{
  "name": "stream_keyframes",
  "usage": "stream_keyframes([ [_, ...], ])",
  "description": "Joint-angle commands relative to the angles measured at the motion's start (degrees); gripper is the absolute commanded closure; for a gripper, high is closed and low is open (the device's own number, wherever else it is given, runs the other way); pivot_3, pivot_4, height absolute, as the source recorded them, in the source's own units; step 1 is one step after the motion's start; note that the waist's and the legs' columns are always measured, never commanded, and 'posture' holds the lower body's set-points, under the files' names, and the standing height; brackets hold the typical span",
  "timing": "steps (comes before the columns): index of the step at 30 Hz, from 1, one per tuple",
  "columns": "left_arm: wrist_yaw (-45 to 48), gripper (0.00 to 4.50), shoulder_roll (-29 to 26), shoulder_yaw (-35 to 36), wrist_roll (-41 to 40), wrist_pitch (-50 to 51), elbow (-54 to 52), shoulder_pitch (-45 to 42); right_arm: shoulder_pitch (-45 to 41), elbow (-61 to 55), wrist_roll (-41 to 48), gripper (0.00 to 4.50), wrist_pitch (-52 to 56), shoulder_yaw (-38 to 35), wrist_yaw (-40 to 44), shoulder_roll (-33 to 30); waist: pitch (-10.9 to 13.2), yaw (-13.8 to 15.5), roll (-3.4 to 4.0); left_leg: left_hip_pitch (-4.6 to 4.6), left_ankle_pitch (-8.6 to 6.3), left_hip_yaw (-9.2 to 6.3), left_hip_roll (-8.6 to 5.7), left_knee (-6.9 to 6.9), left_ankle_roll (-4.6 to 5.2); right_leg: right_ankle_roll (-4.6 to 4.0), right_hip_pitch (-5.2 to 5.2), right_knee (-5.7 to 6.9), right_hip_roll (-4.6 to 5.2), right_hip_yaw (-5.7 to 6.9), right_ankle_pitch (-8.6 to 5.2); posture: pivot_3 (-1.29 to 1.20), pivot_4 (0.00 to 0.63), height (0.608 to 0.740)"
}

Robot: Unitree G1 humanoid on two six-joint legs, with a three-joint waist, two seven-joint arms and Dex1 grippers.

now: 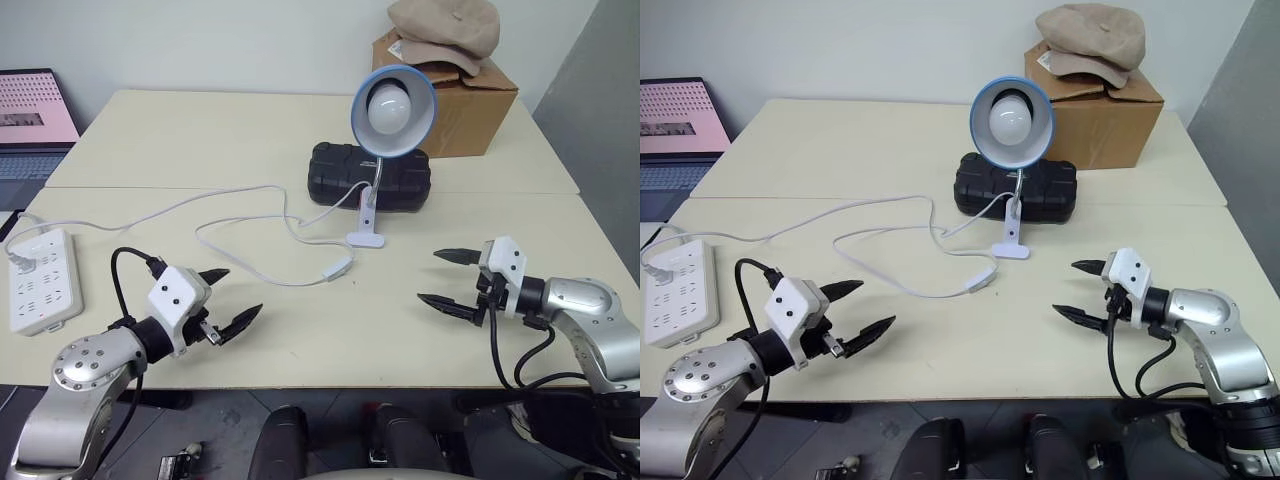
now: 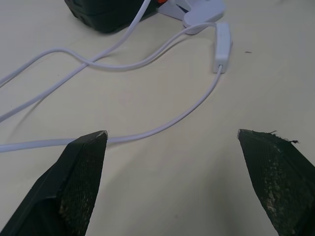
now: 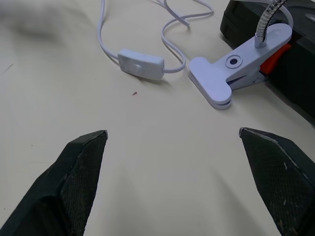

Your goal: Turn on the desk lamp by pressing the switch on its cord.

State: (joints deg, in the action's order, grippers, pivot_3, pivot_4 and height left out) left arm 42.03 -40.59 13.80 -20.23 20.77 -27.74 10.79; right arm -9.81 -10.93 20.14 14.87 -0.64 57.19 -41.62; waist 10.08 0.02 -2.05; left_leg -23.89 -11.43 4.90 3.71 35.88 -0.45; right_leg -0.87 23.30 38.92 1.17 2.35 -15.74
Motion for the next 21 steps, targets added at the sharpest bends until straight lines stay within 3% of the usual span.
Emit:
stream_keyframes([
  [1, -0.06, 0.11, -0.13, 0.76, -0.07, -1.01, -1.93, -0.34, -0.90, -1.00, -0.19, 0.00, -1.09, -0.15, 0.12, 0.14, 0.00, 0.00, 0.00, 0.00, 0.00, 0.00, 0.00, 0.00, 0.00, 0.00, 0.00, 0.00, 0.00, 0.00, 0.00, 0.00, 0.150, 0.740],
  [11, -1.15, 0.11, -0.77, -1.29, 2.67, 0.24, -1.64, -2.42, -0.77, -2.14, -0.68, 0.00, -0.80, 0.16, -0.33, 0.27, 0.00, 0.02, 0.00, 0.00, 0.00, 0.00, 0.00, 0.00, 0.00, 0.00, 0.00, 0.00, 0.00, 0.00, 0.00, 0.00, 0.150, 0.740],
  [15, 3.19, 0.11, -0.54, -0.13, -3.11, 1.32, -1.43, -3.79, -0.56, -2.91, -0.64, 0.00, -0.37, 0.11, -0.73, 0.20, 0.00, 0.01, 0.00, 0.00, 0.00, 0.00, 0.00, 0.00, 0.00, 0.00, 0.00, 0.00, 0.00, 0.00, 0.00, 0.00, 0.150, 0.740],
  [21, 5.98, 0.11, -1.33, -3.68, -2.21, -0.57, 0.08, -7.20, -0.01, -5.20, -0.33, 0.00, 1.26, -0.15, -1.64, -0.19, 0.00, 0.05, 0.00, 0.00, 0.00, -0.01, -0.01, 0.02, 0.00, 0.01, -0.02, 0.02, 0.00, 0.02, 0.01, 0.00, 0.150, 0.740],
])
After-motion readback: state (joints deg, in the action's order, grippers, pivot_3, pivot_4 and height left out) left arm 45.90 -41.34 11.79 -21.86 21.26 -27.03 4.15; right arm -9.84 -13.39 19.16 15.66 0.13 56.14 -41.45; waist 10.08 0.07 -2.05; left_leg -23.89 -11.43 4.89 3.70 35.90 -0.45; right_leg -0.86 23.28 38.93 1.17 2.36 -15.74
